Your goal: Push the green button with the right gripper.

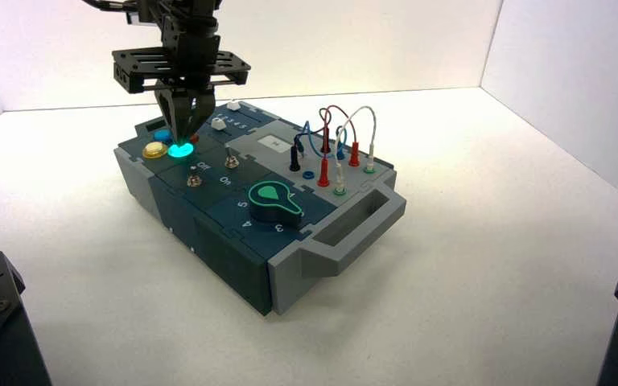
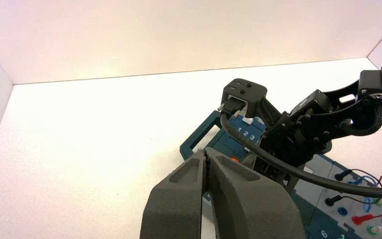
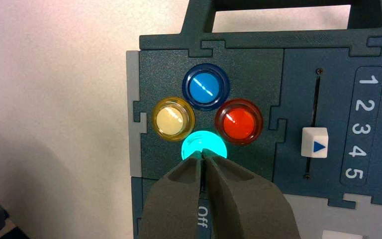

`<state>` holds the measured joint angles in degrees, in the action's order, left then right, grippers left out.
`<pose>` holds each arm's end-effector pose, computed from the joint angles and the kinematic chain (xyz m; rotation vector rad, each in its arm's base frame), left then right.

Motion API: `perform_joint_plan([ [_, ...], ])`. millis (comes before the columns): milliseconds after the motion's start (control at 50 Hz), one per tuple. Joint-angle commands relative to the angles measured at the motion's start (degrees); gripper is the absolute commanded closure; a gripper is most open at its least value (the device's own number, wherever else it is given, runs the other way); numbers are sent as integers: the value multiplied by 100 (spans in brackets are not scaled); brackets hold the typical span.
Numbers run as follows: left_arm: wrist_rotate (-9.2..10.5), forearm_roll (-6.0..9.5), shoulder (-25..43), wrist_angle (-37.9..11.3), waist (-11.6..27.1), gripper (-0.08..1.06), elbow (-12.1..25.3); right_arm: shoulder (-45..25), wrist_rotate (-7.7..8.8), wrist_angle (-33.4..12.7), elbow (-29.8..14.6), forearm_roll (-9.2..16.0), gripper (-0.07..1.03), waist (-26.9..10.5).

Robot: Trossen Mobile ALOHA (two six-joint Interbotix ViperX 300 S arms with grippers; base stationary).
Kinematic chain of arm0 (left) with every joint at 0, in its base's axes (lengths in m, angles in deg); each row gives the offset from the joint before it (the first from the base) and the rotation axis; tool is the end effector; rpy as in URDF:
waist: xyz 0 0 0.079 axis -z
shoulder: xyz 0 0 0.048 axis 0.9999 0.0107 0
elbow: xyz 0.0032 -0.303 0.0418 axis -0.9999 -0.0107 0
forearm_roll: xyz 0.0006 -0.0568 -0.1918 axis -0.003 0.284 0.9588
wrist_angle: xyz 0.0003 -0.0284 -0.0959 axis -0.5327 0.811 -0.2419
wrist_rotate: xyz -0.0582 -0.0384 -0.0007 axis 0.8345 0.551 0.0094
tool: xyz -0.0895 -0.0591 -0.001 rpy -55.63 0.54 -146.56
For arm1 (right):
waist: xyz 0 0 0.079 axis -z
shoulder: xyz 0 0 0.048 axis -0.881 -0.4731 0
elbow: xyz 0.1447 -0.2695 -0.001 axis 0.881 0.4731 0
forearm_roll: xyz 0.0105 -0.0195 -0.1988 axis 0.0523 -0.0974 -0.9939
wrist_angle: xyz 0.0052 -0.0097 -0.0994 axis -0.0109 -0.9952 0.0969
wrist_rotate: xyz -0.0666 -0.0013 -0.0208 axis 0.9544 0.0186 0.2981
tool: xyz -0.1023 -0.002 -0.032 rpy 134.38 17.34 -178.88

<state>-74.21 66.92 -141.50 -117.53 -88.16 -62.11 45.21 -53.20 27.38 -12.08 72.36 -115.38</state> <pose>0.1865 -0.0198 0.2236 -0.0564 0.5381 -0.0972 0.2958 0.4442 0.0417 -0.3938 1.3066 0.8116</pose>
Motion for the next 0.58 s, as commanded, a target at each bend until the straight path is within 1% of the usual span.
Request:
perform_joint_plan([
  [20, -18, -18, 35, 35, -35, 101, 105, 97, 18, -26, -97, 9, 98, -26],
  [380, -18, -35, 35, 44, -35, 101, 97, 316, 105, -35, -457, -44, 98, -18],
  [480, -26, -35, 35, 53, -35, 101, 88, 387, 105, -44, -501, -44, 98, -35],
  [580, -26, -26, 35, 53, -35, 101, 97, 448, 167, -53, -483, -53, 98, -35],
])
